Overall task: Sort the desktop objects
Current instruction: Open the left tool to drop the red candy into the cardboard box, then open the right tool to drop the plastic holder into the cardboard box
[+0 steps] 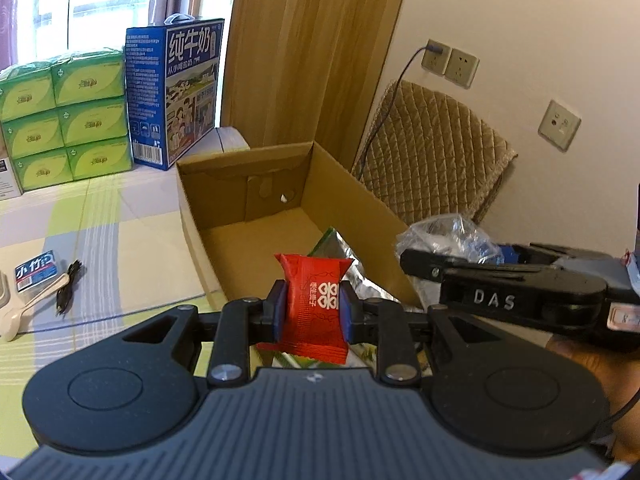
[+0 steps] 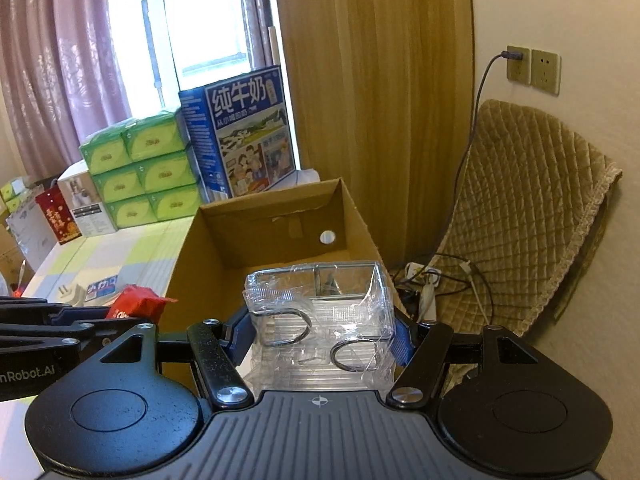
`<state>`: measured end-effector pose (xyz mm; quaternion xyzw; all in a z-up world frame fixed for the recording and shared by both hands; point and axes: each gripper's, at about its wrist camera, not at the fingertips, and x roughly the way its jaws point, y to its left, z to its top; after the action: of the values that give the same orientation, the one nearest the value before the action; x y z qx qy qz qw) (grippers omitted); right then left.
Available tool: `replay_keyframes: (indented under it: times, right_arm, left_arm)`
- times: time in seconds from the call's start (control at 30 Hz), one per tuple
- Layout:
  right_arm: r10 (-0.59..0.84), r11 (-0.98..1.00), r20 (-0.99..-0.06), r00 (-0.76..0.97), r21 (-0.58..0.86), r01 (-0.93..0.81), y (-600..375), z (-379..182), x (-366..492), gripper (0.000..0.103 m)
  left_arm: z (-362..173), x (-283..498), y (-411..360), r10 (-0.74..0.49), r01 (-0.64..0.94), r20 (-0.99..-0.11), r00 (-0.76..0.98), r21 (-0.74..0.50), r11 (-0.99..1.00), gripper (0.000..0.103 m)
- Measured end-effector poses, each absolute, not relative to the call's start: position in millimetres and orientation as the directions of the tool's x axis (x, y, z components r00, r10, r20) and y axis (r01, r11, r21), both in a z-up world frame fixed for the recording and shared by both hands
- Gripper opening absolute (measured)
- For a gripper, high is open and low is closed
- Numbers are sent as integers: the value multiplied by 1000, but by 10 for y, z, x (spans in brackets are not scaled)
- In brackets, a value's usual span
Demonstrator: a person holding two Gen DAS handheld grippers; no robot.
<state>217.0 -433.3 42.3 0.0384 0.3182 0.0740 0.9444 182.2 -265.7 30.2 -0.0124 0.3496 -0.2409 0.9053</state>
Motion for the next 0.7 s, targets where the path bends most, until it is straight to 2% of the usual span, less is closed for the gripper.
replay_keyframes:
  times: [0.07, 0.1, 0.7]
  right_arm:
    - [164, 986, -598, 785, 122, -113, -4340, 407, 2212, 63]
    - [163, 986, -600, 783, 122, -112, -4343, 396, 2224, 63]
    - [186, 982, -614, 767, 137, -129, -4256, 332, 2225, 63]
  left_arm:
    - [270, 1865, -2695, -444, 425, -622, 646, -190, 885, 36]
    - [244, 1883, -2716, -443, 426, -627, 641, -189, 885, 39]
    - [170, 1681, -2347, -397, 370, -640, 658, -184, 910, 41]
